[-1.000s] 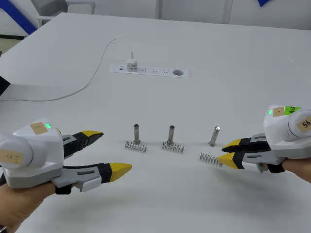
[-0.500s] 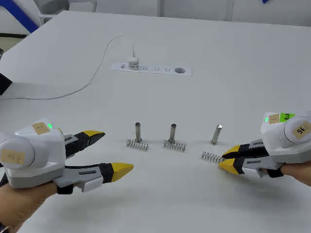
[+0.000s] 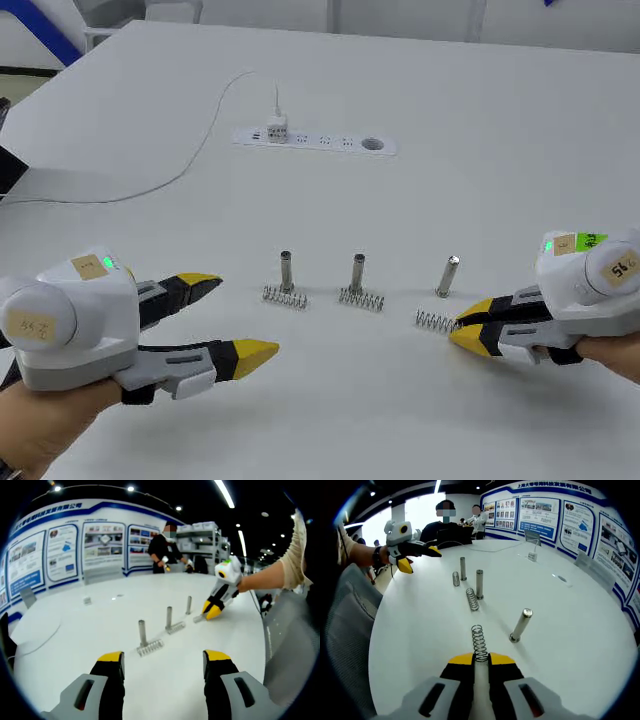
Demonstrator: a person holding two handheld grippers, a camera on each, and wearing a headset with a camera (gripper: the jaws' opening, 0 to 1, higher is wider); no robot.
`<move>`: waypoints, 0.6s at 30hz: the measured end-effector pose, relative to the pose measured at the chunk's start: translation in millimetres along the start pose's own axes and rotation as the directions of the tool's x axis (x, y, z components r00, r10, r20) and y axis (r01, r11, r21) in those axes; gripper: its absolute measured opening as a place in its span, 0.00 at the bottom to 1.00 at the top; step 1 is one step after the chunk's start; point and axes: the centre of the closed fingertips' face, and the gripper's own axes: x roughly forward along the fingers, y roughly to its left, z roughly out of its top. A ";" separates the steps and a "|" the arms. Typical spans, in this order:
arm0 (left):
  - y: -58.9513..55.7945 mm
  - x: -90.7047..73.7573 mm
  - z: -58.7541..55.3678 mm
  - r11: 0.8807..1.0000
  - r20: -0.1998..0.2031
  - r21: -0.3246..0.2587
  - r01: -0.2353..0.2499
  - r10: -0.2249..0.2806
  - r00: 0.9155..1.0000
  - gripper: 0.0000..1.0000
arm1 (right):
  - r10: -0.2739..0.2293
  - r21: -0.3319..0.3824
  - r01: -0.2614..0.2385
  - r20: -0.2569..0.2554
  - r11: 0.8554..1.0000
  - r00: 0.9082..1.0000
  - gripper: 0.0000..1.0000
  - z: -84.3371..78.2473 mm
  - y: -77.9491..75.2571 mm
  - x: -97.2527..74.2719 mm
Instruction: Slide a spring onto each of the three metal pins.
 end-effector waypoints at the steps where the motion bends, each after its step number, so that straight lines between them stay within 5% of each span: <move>1: -1.9 0.5 -0.2 1.000 0.000 0.000 0.004 -0.004 1.000 0.64 | 0.000 -0.002 0.000 0.002 1.000 1.000 0.11 1.5 0.4 -0.6; 18: -46.3 27.9 1.1 0.987 -0.024 0.054 0.149 -0.148 0.989 0.58 | 0.040 -0.107 -0.040 -0.006 0.993 0.999 0.11 30.7 24.9 -12.6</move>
